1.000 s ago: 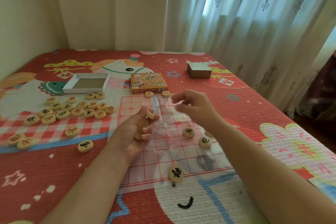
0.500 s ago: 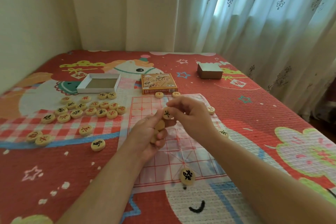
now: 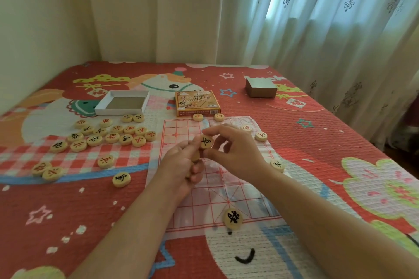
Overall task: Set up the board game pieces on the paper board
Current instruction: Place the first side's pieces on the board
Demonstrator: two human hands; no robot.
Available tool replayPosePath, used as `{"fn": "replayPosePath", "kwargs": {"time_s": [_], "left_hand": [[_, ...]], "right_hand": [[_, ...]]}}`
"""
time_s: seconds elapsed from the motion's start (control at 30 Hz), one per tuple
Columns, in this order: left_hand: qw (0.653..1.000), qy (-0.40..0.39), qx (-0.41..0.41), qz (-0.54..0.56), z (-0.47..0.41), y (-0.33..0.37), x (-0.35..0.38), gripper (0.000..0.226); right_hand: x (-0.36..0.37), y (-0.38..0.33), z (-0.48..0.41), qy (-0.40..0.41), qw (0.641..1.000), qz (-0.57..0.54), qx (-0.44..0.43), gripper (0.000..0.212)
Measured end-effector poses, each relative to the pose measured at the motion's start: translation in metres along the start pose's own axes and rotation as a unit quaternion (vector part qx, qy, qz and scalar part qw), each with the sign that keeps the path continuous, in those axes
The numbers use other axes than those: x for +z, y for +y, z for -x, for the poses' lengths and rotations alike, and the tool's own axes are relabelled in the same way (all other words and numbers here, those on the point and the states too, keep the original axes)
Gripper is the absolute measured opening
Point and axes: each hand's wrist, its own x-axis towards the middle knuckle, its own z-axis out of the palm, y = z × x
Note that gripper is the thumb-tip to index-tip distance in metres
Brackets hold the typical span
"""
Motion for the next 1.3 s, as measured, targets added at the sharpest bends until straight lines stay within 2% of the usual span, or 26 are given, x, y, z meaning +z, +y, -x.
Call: {"fn": "replayPosePath", "kwargs": {"time_s": [0.2,0.33,0.53,0.8,1.03,1.3], "left_hand": [[0.999,-0.001,0.018,-0.040,0.001,0.000,0.000,0.018],[1.000,0.003,-0.006,-0.030,0.003,0.001,0.004,0.020],[0.998,0.000,-0.028,0.053,0.003,0.002,0.003,0.029],[1.000,-0.006,-0.018,0.000,0.005,-0.001,0.006,0.015],[0.999,-0.028,-0.004,-0.026,0.005,-0.003,0.005,0.011],[1.000,0.002,0.011,-0.015,0.002,-0.002,0.001,0.007]], "right_hand": [[-0.005,-0.002,0.001,0.011,0.998,0.063,-0.021,0.031],[-0.018,0.003,0.006,0.023,0.997,0.070,-0.025,0.028],[-0.049,0.018,0.019,0.038,0.996,0.074,0.010,0.030],[-0.088,0.042,0.032,0.066,0.991,0.085,0.081,0.021],[-0.100,0.052,0.037,0.019,0.994,0.068,0.086,0.024],[-0.092,0.048,0.037,-0.008,0.995,0.053,0.079,0.023]]}}
